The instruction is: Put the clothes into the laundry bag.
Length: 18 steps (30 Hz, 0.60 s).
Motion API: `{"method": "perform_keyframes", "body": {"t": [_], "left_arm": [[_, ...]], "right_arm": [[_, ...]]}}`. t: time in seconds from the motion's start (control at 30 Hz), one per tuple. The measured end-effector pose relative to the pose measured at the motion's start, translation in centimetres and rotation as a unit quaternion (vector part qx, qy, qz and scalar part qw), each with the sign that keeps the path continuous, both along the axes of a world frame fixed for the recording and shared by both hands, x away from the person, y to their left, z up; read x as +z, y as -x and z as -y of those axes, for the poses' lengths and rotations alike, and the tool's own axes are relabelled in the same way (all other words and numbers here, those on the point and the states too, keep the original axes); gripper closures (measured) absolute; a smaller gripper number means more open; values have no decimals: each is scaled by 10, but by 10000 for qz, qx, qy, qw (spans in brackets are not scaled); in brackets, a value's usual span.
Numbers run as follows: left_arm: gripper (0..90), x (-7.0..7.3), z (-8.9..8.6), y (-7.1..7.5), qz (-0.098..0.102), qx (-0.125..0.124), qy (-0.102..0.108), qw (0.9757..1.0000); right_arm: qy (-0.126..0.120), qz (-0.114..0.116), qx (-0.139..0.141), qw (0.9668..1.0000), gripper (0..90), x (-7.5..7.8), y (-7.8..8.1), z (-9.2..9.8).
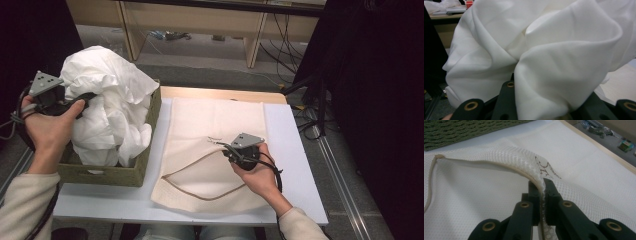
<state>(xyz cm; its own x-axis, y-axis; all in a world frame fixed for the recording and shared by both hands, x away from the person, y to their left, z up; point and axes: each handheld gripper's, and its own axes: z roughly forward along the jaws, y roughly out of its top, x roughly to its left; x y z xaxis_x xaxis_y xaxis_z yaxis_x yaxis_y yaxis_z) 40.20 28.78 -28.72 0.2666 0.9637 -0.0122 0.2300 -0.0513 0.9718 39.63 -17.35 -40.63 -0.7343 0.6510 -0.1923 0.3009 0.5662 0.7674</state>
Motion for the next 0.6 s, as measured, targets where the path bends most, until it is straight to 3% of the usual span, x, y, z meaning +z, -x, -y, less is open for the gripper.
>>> {"method": "perform_keyframes", "body": {"t": [0.23, 0.37, 0.43, 0.6], "left_arm": [[711, 18, 9, 22, 362, -263, 111, 9989], [711, 31, 13, 37, 527, -328, -102, 9980], [711, 37, 17, 44, 652, -544, -45, 9964], [711, 47, 24, 58, 746, -731, 51, 9945]], "right_arm": [[-52, -70, -21, 10000, 870, 0, -1, 1], [-102, -117, -57, 9999, 873, 2, -1, -1], [-111, -56, -21, 9999, 874, 3, -2, -2], [-92, -56, 2, 9999, 875, 4, -2, -3]]}}
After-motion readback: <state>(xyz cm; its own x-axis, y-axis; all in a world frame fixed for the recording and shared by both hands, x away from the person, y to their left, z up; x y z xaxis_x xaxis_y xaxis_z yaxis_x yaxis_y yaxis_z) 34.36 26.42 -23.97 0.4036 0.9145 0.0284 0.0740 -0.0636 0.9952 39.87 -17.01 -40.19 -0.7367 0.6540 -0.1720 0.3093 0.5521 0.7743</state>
